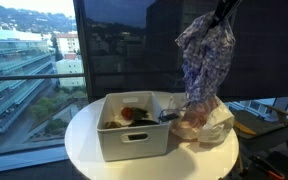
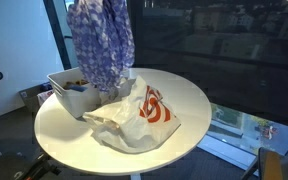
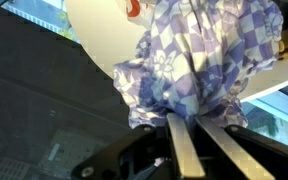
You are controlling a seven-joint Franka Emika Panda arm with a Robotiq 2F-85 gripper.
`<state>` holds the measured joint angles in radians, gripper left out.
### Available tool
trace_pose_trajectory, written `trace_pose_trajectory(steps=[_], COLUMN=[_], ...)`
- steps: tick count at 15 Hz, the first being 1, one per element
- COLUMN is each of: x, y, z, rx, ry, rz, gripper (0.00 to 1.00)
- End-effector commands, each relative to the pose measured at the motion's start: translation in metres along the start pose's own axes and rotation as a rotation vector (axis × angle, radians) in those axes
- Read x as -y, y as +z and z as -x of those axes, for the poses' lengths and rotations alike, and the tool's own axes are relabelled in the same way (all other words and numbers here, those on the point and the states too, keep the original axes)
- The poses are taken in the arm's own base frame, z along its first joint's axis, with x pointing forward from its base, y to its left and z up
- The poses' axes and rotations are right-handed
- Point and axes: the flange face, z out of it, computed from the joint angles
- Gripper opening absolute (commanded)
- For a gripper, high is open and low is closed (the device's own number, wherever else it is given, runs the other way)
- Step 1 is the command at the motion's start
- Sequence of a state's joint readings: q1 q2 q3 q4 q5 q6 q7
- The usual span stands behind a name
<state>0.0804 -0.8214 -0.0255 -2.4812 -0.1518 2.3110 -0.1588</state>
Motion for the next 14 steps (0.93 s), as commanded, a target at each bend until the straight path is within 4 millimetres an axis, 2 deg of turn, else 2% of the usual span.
trace_pose_trajectory(steps=[1, 4, 9, 14], x=[-0.017, -0.017, -0.014, -0.024], y=[0.062, 0.099, 0.120, 0.177], z=[0.008, 0.027, 0.050, 0.072], rx=[0.056, 0.118, 0.133, 0.195], ry=[-0.003, -0.053, -0.137, -0.124], rz=[-0.033, -0.054, -0.048, -0.101], gripper=[0.02, 0.02, 0.02, 0.02])
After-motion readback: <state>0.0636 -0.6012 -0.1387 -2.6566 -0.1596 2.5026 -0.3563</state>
